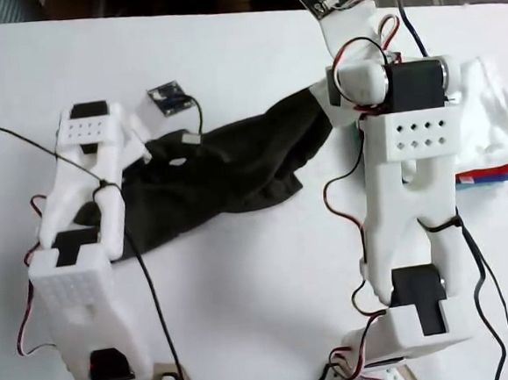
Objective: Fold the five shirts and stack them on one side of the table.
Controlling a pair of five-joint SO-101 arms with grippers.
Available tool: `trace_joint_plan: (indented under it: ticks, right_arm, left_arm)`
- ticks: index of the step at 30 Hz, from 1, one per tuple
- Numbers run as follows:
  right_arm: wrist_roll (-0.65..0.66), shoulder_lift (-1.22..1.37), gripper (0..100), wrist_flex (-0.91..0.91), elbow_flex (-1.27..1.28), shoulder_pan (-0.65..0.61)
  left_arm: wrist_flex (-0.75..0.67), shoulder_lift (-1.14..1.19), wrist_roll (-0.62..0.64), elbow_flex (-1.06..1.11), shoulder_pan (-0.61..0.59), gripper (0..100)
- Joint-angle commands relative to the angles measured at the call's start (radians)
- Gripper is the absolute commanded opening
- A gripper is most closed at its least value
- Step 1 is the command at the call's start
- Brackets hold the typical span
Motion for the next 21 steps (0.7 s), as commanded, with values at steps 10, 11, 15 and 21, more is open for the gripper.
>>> trace_joint_plan:
  ticks: [10,11,15,21]
  right_arm:
    - [-0.006,-0.061,1.9,0.005,-0.005,0.005]
    - [-0.006,-0.061,1.9,0.005,-0.005,0.005]
    - [-0.006,-0.061,1.9,0.016,-0.005,0.004]
    - [-0.006,-0.061,1.9,0.027,-0.012,0.004]
  left_arm:
    - [0.181,-0.328,0.071,-0.045,0.031,3]
    - [0.203,-0.351,0.069,-0.045,0.031,3]
    - [0.253,-0.379,0.006,-0.010,0.037,3]
    - [0.143,-0.315,0.000,0.156,0.003,5]
